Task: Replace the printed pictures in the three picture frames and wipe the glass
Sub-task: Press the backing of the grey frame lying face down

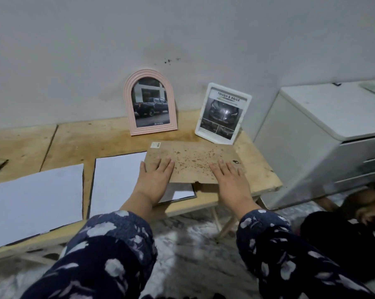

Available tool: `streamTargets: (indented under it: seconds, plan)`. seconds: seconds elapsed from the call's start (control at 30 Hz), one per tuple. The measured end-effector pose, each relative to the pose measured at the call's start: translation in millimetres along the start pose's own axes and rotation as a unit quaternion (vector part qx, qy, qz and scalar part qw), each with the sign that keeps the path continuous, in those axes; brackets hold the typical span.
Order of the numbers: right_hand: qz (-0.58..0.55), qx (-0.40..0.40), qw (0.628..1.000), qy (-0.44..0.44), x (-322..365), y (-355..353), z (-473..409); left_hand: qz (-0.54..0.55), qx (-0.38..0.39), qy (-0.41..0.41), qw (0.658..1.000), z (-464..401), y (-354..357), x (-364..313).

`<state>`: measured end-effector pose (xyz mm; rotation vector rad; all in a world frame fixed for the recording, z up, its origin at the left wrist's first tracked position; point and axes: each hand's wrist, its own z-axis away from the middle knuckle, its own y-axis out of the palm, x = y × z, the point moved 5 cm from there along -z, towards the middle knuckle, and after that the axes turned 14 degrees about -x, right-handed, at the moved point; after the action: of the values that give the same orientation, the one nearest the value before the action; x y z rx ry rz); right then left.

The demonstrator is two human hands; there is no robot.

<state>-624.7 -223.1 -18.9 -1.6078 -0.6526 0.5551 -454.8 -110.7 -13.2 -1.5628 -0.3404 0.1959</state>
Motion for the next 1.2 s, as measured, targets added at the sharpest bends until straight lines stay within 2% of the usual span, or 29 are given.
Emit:
streamTargets:
  seconds: [0.27, 0.5, 0.9, 0.97, 1.07, 1.2]
  plan:
    - [0.008, 0.02, 1.0, -0.015, -111, 4, 20, 0.029, 0.009, 0.002, 1.0, -20, 3, -109]
    - [0.005, 0.06, 0.997, -0.047, -167, 18, 25, 0.048, 0.031, -0.023, 0.998, -26, 23, -168]
    - [-0.031, 0.165, 0.984, -0.058, -184, 58, 24, 0.076, 0.167, -0.041, 0.982, -29, 55, -182]
    - [-0.038, 0.167, 0.984, -0.04, -182, 57, 22, 0.076, 0.16, -0.041, 0.983, -29, 55, -182]
    - [-0.01, 0.136, 0.99, -0.042, -172, 48, 14, 0.088, 0.108, -0.047, 0.989, -26, 51, -177]
    - [-0.02, 0.088, 0.994, -0.06, -138, 37, -4, 0.097, 0.067, -0.104, 0.988, -9, 45, -145]
